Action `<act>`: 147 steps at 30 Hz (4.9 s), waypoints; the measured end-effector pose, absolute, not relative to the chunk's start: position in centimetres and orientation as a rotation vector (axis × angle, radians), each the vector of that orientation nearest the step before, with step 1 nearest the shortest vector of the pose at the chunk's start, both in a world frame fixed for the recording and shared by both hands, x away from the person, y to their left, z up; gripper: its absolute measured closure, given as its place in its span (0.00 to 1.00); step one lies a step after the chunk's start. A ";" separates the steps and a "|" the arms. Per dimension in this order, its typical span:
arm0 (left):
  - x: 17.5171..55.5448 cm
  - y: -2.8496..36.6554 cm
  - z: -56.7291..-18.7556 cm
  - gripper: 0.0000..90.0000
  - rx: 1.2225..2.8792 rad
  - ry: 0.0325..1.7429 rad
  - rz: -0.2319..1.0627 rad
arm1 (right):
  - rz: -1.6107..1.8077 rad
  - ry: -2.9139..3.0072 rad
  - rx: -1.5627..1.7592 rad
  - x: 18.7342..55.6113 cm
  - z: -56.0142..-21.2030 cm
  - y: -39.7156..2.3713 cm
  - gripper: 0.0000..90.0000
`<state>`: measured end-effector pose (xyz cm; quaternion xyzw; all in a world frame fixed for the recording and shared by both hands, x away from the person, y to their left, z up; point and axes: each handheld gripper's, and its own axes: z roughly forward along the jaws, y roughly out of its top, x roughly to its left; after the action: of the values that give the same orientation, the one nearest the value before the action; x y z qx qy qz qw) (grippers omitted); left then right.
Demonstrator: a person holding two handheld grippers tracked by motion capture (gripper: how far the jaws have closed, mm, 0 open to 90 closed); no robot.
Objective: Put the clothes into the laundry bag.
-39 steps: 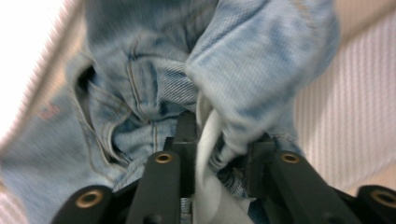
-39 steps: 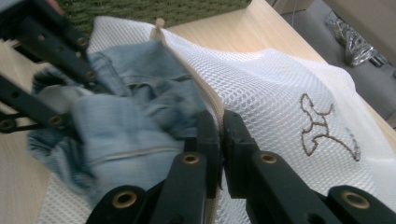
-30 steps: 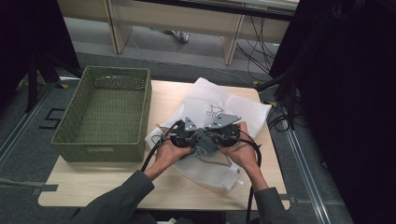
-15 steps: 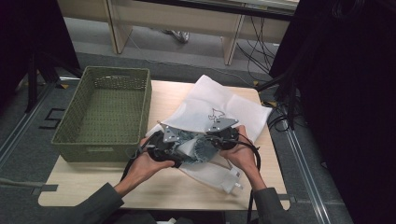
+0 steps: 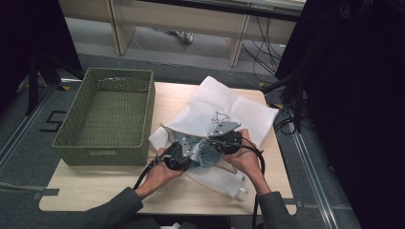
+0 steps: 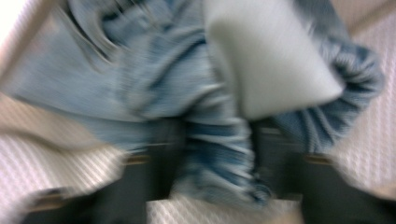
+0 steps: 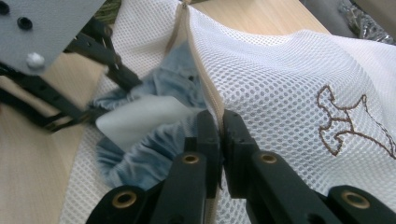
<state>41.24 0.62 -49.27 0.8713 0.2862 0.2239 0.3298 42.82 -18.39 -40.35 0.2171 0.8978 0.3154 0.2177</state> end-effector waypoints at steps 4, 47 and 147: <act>42.0 0.6 -47.5 0.87 2.188 0.778 0.570 | 0.898 2.482 0.595 42.6 -39.9 -18.2 0.97; 40.8 0.1 -49.9 0.76 2.220 0.664 0.618 | 0.910 2.534 0.542 39.8 -40.5 -19.7 0.97; 45.6 -2.8 -50.5 0.83 2.065 0.890 0.375 | 0.921 2.677 0.672 40.0 -44.3 -19.3 0.97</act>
<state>45.58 -2.79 -50.48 0.8230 0.3547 0.1494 0.4179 40.01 -19.35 -44.34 0.2294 0.9138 0.3145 0.1155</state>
